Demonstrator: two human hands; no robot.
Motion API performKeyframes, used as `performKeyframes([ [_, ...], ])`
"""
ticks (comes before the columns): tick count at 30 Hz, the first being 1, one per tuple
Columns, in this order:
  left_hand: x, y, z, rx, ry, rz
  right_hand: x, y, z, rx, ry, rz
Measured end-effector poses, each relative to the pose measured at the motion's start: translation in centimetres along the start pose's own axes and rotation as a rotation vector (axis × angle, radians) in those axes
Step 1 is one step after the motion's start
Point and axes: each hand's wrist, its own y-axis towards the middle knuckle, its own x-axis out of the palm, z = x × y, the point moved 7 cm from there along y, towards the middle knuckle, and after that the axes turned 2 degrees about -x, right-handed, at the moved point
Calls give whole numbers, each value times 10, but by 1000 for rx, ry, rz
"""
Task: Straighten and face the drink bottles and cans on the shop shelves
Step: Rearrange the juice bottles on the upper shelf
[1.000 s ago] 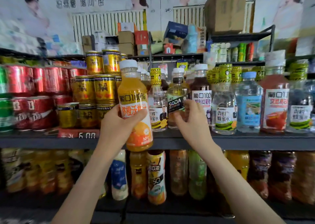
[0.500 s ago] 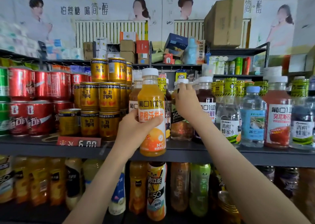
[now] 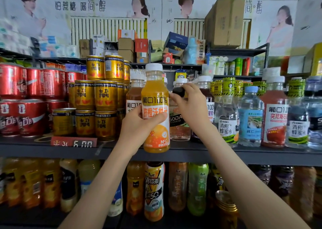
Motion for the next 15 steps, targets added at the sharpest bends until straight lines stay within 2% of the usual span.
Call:
performKeyframes([
  [7,5,0,-1,-3,9,0,-62,-12,-1,105,140,225],
  [15,45,12,6,26,41,35,-105,-18,17,177,94,219],
])
